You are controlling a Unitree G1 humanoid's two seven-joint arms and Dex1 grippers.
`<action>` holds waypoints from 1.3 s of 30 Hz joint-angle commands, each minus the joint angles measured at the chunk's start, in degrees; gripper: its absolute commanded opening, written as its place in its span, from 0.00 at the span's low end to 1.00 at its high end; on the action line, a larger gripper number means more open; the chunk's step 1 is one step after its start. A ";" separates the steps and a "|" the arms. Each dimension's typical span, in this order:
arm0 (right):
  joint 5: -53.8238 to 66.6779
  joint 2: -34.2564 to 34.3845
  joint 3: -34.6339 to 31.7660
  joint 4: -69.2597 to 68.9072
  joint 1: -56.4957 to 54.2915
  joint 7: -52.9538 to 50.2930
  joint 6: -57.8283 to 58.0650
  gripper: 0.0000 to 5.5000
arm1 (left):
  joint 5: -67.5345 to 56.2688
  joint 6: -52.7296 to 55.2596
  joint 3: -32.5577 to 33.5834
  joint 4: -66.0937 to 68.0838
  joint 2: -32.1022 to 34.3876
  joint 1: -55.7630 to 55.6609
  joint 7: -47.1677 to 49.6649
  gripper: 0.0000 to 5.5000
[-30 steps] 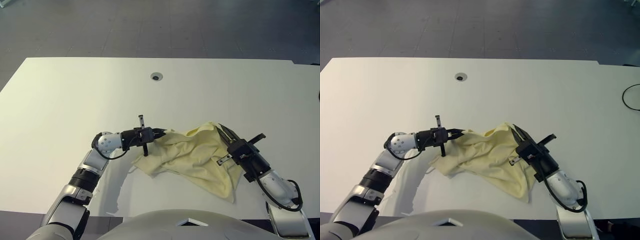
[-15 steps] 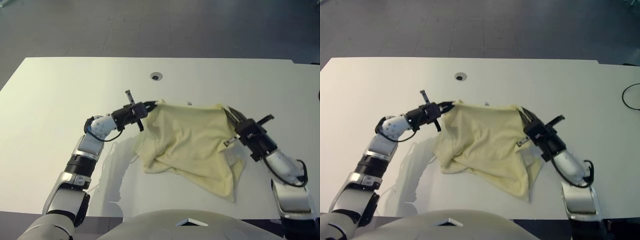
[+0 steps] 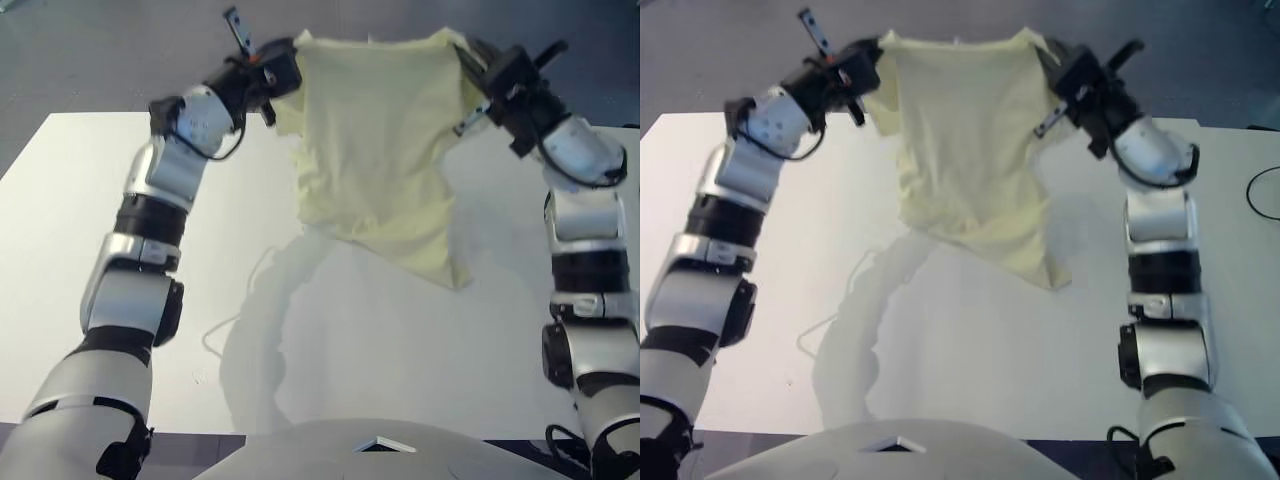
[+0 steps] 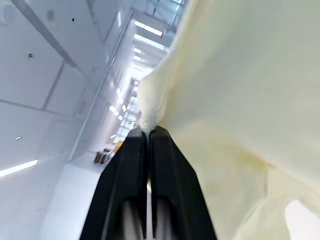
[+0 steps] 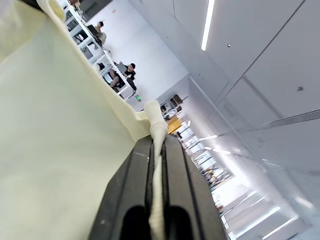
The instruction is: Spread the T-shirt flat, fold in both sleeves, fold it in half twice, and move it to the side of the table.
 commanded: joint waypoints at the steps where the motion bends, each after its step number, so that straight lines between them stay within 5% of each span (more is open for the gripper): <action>1: -3.45 -1.55 1.44 13.43 -11.54 -2.85 -5.60 0.00 | 3.54 -0.86 -1.53 10.04 1.56 -9.38 5.61 0.00; 11: -10.66 -2.48 5.54 37.73 -27.07 -10.48 -15.29 0.00 | 10.00 -3.47 -7.16 25.86 2.45 -21.44 14.09 0.00; 23: -16.24 -5.26 10.06 44.52 -26.75 -15.00 -20.54 0.00 | 10.58 -10.04 -10.15 22.35 5.10 -11.78 12.98 0.00; 31: -7.93 -9.92 6.94 26.34 -8.26 -4.90 -26.63 0.00 | 3.54 -13.84 -7.52 -4.88 11.57 10.03 1.54 0.00; 39: 5.91 -14.76 1.51 -12.36 21.54 5.74 -15.02 0.00 | -3.36 -9.36 -3.94 -32.53 19.76 31.42 -12.07 0.00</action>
